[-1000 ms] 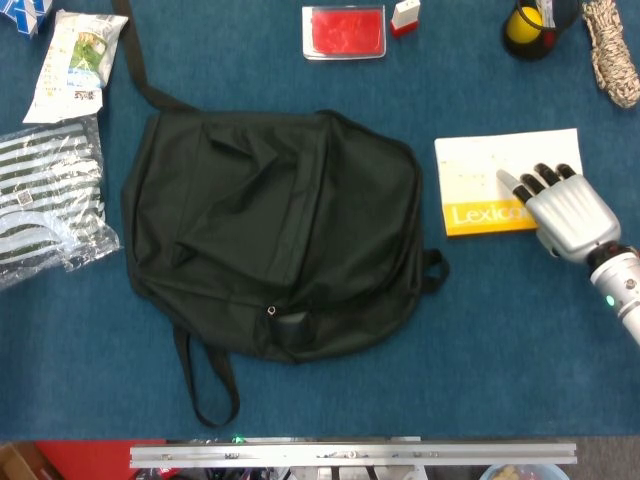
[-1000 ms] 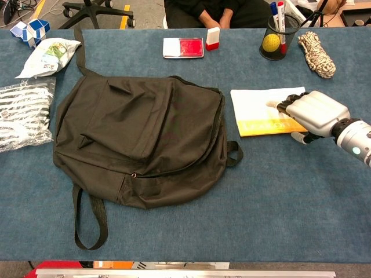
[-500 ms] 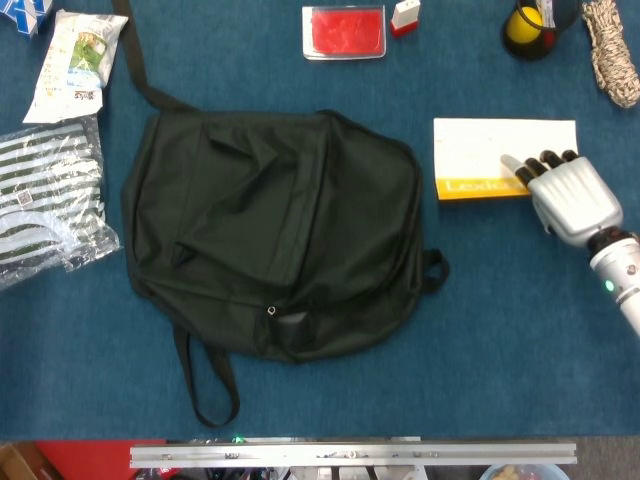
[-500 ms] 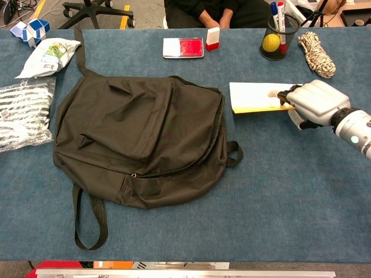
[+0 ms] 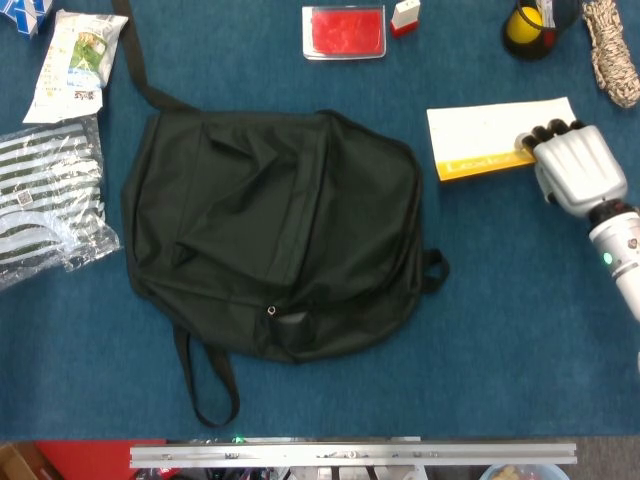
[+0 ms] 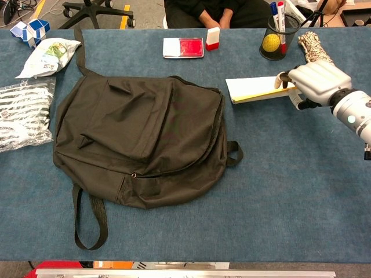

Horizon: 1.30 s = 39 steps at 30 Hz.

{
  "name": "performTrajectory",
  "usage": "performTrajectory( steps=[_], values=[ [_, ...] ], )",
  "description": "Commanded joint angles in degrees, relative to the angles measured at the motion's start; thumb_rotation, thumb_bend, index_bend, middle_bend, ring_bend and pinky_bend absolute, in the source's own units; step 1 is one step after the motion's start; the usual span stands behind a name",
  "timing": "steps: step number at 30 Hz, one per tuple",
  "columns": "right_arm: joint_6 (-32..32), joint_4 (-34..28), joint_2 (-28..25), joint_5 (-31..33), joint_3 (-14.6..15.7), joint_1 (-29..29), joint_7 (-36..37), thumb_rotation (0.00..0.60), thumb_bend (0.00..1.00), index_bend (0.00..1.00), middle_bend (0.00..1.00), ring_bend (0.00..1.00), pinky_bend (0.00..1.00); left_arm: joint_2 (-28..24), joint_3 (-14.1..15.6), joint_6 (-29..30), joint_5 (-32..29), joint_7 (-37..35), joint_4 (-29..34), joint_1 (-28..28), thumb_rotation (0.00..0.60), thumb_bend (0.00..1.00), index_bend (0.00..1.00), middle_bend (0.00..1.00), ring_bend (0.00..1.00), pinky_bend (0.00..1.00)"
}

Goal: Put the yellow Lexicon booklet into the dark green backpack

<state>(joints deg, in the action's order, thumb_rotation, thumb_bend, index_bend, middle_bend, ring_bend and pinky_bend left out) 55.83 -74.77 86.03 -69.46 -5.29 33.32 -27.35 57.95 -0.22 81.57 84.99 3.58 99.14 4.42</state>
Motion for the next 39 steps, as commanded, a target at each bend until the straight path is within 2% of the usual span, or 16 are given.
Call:
performTrajectory(
  steps=[1, 5, 13, 18, 22, 26, 39],
  values=[
    [0.69, -0.02, 0.21, 0.13, -0.61, 0.24, -0.16, 0.6, 0.58, 0.41, 0.42, 0.31, 0.41, -0.16, 0.05, -0.1, 0.06, 0.01, 0.18, 0.07, 0.6, 0.24, 0.11, 0.09, 0.11, 0.07],
    [1.6, -0.04, 0.55, 0.43, -1.23, 0.36, -0.68, 0.6, 0.52, 0.46, 0.44, 0.32, 0.43, -0.44, 0.15, -0.18, 0.22, -0.12, 0.39, 0.13, 0.6, 0.24, 0.11, 0.09, 0.11, 0.07],
    [1.06, 0.88, 1.31, 2.53, -1.55, 0.53, -2.01, 0.6, 0.48, 0.55, 0.49, 0.37, 0.47, -0.94, 0.34, -0.51, 0.2, -0.86, 0.39, 0.22, 0.6, 0.24, 0.11, 0.09, 0.11, 0.07],
    [1.62, 0.67, 1.6, 2.99, -1.79, 0.5, -2.37, 0.6, 0.49, 0.61, 0.53, 0.42, 0.52, -1.0, 0.35, -0.44, 0.19, -0.99, 0.34, 0.2, 0.6, 0.24, 0.11, 0.09, 0.11, 0.07],
    [2.85, -0.4, 1.06, 2.78, -2.22, 0.26, -1.99, 0.6, 0.57, 0.65, 0.56, 0.46, 0.57, -1.14, 0.14, -0.11, 0.06, -1.05, 0.39, 0.17, 0.6, 0.24, 0.11, 0.09, 0.11, 0.07],
    [3.99, -1.92, -0.19, 2.32, -2.43, -0.16, -1.46, 0.6, 0.59, 0.67, 0.58, 0.48, 0.59, -1.38, -0.14, -0.56, 0.28, -0.56, 0.18, 0.78, 0.6, 0.24, 0.11, 0.09, 0.11, 0.07],
    [9.76, -9.3, -6.88, 0.91, -4.11, -2.1, -1.33, 0.6, 0.58, 0.69, 0.59, 0.5, 0.6, -3.0, -0.84, -8.63, 4.24, -1.97, -0.22, 7.9, 0.6, 0.24, 0.11, 0.09, 0.11, 0.07]
  ],
)
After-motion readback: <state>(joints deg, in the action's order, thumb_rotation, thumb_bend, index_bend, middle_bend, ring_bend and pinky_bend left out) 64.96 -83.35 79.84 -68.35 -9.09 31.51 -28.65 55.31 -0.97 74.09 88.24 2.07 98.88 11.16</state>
